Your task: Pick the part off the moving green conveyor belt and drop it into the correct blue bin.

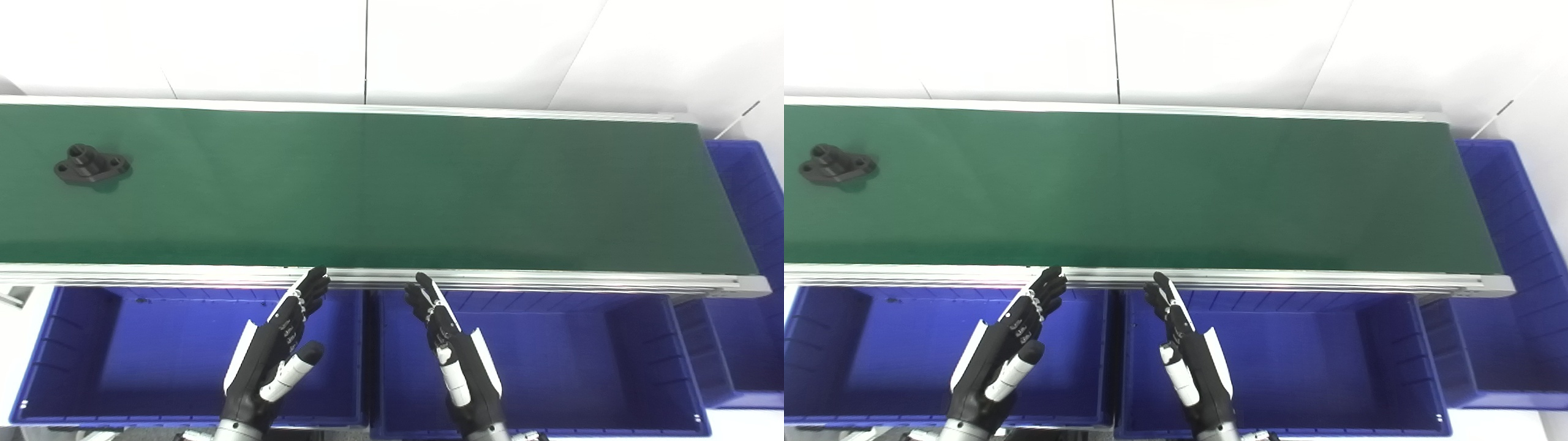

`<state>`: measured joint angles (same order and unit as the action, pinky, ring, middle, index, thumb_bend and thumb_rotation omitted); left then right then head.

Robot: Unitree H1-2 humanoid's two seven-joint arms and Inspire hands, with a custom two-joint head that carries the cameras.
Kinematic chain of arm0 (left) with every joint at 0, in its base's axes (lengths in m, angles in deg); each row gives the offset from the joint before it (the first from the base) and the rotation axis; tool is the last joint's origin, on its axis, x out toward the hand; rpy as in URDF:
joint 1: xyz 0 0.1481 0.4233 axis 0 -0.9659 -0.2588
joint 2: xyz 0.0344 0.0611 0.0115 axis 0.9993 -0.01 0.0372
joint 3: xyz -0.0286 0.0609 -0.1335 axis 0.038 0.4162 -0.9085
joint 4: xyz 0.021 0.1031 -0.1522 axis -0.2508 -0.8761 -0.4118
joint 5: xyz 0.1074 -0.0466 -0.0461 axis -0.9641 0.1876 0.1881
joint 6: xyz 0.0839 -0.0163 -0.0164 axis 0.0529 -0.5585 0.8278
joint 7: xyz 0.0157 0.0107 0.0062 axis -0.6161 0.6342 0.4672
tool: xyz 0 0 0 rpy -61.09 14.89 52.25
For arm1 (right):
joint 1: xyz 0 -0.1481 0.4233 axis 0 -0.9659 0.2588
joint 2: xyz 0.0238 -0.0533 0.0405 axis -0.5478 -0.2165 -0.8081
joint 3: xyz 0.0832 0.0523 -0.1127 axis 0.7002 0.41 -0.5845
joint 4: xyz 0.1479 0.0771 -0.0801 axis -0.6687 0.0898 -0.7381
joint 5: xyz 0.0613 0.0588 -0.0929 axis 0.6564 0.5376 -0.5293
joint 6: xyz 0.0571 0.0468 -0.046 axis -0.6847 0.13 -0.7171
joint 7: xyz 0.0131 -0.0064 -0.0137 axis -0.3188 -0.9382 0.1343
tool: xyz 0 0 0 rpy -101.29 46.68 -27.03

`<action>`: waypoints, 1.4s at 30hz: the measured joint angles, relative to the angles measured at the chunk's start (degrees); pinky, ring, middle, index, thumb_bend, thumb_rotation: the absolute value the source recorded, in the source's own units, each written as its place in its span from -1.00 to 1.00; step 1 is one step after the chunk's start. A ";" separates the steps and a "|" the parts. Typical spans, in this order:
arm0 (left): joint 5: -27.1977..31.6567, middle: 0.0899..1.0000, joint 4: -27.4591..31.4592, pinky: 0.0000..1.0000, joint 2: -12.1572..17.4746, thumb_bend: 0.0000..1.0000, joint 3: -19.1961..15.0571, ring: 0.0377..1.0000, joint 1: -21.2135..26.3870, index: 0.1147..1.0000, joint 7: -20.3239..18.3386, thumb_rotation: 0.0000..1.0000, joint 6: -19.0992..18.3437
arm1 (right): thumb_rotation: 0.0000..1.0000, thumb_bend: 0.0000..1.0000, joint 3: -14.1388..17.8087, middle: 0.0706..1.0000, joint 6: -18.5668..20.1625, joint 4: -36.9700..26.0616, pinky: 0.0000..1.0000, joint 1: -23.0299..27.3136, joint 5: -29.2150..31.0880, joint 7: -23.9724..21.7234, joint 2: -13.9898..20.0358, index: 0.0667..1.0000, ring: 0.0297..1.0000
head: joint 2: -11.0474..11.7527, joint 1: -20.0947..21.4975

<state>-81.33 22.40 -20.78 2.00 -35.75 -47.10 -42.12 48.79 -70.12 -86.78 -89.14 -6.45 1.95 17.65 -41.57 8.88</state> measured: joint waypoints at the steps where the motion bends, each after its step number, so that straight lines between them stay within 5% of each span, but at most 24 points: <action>1: 0.00 0.83 0.18 0.86 -0.01 0.57 -0.01 0.85 0.01 0.80 0.00 0.50 0.00 | 0.96 0.72 0.00 0.85 0.00 -0.14 0.95 0.00 0.00 0.00 0.00 0.96 0.89 | 0.09 0.00; 27: -0.26 0.83 -0.09 0.84 -0.63 0.63 -1.65 0.86 -0.10 0.79 1.08 0.55 1.90 | 0.96 0.72 -0.01 0.90 -0.11 -0.65 0.91 -0.21 -2.13 0.18 0.54 1.00 0.88 | 0.27 -0.35; 32: -0.29 0.81 -0.23 0.82 -1.21 0.53 -2.76 0.85 -0.54 0.76 2.45 0.55 4.70 | 0.94 0.74 2.19 0.93 -4.69 -0.69 0.91 -1.25 -5.81 3.72 -0.87 1.00 0.91 | -0.09 -0.44; 42: -0.41 0.80 -0.56 0.85 -2.06 0.56 -2.94 0.85 -0.56 0.75 3.00 0.54 5.52 | 0.95 0.74 2.73 0.90 -4.81 -0.72 0.91 -2.02 -4.70 4.39 -0.86 1.00 0.89 | 0.00 -0.97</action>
<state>-81.75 21.84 -22.83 -0.93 -36.30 -44.10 -36.60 51.52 -74.92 -87.49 -91.15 -11.15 6.34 16.79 -41.57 7.91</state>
